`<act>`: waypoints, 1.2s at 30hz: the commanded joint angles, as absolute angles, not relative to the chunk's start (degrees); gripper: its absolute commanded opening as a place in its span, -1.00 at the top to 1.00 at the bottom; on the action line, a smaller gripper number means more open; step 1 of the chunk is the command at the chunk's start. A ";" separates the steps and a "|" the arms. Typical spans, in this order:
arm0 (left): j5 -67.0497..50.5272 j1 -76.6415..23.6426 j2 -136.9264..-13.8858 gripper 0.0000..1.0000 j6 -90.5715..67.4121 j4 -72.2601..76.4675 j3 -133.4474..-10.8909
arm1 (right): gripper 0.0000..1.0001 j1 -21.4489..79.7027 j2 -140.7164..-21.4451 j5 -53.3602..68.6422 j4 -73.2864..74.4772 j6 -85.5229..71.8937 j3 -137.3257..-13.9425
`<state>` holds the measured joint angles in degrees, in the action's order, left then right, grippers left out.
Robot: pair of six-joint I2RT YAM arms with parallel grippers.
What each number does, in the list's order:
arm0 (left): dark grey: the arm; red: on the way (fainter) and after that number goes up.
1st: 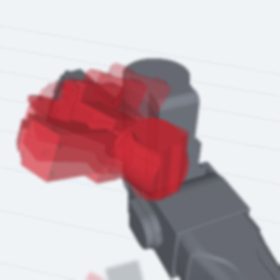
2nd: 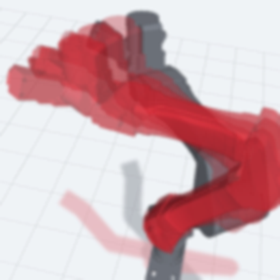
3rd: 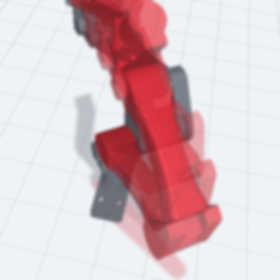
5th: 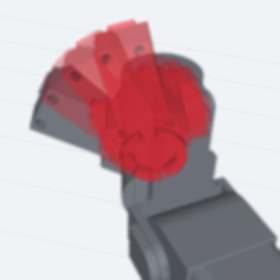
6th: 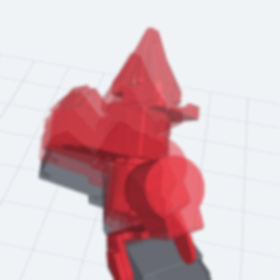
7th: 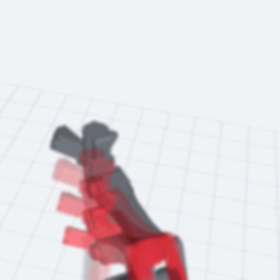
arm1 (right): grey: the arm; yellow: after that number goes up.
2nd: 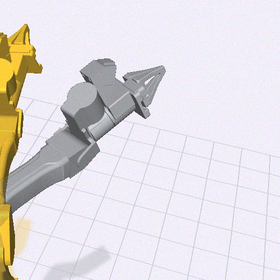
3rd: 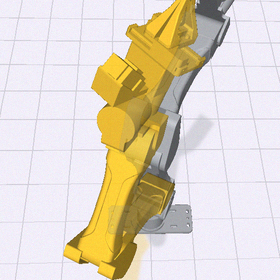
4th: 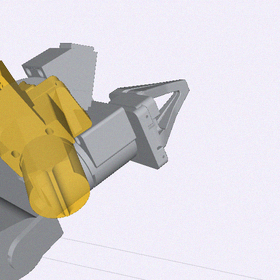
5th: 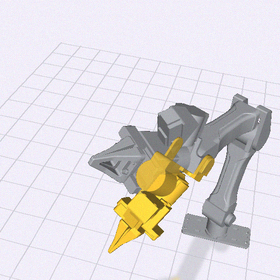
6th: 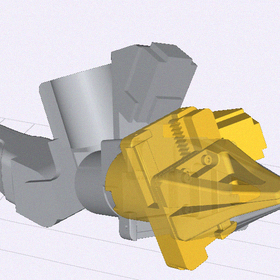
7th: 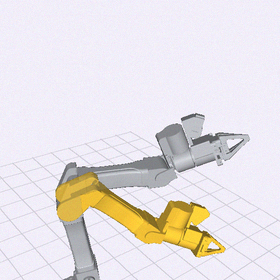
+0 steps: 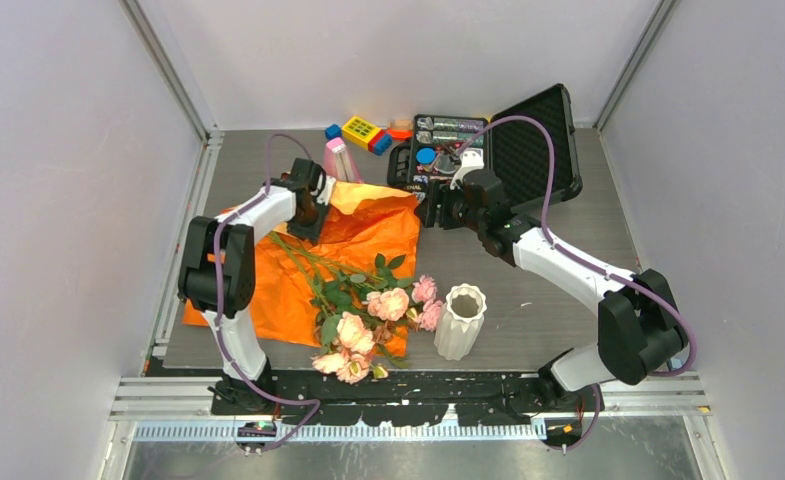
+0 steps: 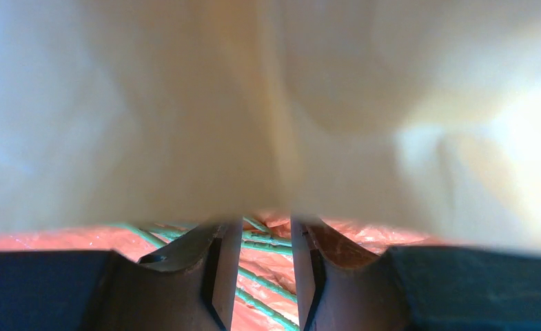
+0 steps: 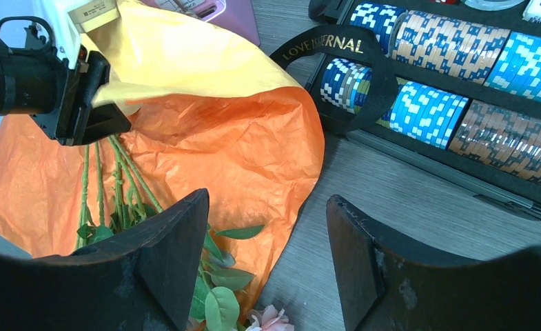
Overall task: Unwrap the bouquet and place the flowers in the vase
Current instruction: Unfold the wrapping paper at the center of the board.
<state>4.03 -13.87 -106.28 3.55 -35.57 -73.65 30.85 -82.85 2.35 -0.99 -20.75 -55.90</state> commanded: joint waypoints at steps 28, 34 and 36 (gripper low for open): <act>10.06 -14.25 -104.20 1.00 4.59 -32.40 -74.12 | -0.36 30.67 -81.94 3.03 -4.83 -20.49 -55.46; 13.05 -14.24 -101.45 1.00 4.14 -31.40 -73.52 | -0.36 30.67 -82.03 3.15 -5.26 -20.61 -55.29; 12.85 -14.24 -100.69 1.00 3.75 -31.02 -73.32 | -0.35 30.67 -81.96 3.26 -5.35 -20.65 -55.19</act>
